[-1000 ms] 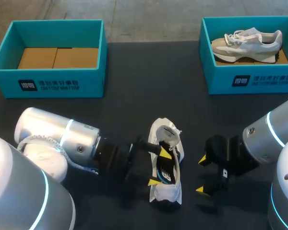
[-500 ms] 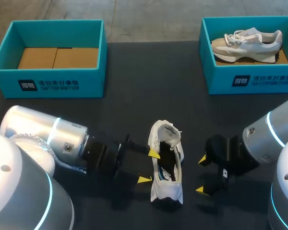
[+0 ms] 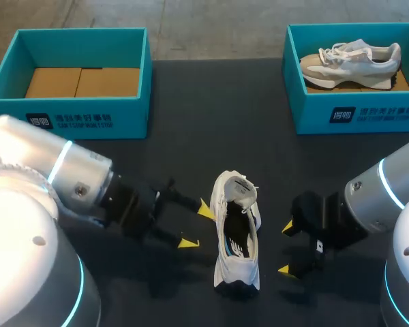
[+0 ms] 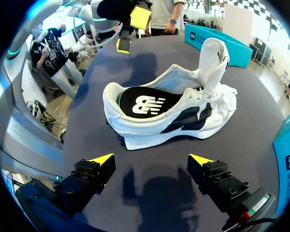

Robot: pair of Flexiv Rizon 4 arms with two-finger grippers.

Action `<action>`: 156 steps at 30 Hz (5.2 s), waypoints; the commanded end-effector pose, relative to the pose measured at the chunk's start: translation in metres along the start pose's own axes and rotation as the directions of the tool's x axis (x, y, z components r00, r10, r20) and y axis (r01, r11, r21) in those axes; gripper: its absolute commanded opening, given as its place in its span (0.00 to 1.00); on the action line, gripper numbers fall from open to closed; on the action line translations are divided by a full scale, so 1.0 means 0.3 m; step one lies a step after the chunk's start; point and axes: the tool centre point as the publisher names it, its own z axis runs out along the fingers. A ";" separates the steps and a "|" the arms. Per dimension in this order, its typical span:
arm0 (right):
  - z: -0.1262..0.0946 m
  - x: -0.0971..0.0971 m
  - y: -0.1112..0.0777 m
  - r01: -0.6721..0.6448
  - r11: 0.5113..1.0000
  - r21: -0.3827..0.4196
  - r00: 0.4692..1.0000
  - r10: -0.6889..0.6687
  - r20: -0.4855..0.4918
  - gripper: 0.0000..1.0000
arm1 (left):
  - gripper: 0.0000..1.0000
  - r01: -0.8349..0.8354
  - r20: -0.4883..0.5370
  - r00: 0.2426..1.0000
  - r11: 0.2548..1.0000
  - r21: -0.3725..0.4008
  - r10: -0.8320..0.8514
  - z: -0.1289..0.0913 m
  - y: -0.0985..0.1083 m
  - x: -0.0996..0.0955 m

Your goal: Take the shoe out of the shoebox, open the shoe tongue, remove and reinsert the insole, then place the shoe into the shoebox

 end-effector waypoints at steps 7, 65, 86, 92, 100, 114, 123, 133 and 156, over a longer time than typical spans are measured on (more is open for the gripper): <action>-0.003 0.005 -0.002 0.000 1.000 0.000 1.000 0.000 0.002 1.00 | 0.47 -0.004 -0.206 0.978 1.000 -0.008 0.002 -0.145 -0.028 -0.024; -0.315 -0.143 -0.192 0.095 0.993 0.074 0.995 -0.093 -0.029 1.00 | 0.00 -0.050 -0.553 0.832 0.999 -0.007 0.038 -0.148 -0.071 -0.040; -0.377 -0.148 -0.260 0.150 0.978 0.148 0.986 -0.138 -0.089 1.00 | 0.00 -0.138 -0.722 0.686 0.990 -0.004 0.092 0.000 -0.070 0.012; -0.392 -0.154 -0.263 0.175 0.970 0.169 0.983 -0.161 -0.091 1.00 | 0.00 -0.153 -0.737 0.670 0.988 -0.016 0.091 0.028 -0.039 0.005; -0.402 -0.164 -0.283 0.165 0.968 0.190 0.984 -0.148 -0.098 1.00 | 0.00 -0.185 -0.767 0.633 0.982 -0.022 0.102 0.076 0.007 -0.004; -0.402 -0.164 -0.283 0.165 0.968 0.190 0.984 -0.148 -0.098 1.00 | 0.00 -0.260 -0.813 0.552 0.965 0.045 0.187 0.149 0.071 -0.041; -0.402 -0.164 -0.283 0.165 0.968 0.190 0.984 -0.148 -0.098 1.00 | 0.00 -0.276 -0.820 0.527 0.957 0.084 0.224 0.186 0.082 -0.019; -0.402 -0.164 -0.283 0.165 0.968 0.190 0.984 -0.148 -0.098 1.00 | 0.00 -0.294 -0.855 0.431 0.941 0.170 0.289 0.219 0.079 0.014; -0.402 -0.164 -0.283 0.165 0.968 0.190 0.984 -0.148 -0.098 1.00 | 0.00 -0.271 -0.872 0.383 0.940 0.207 0.303 0.271 0.111 0.107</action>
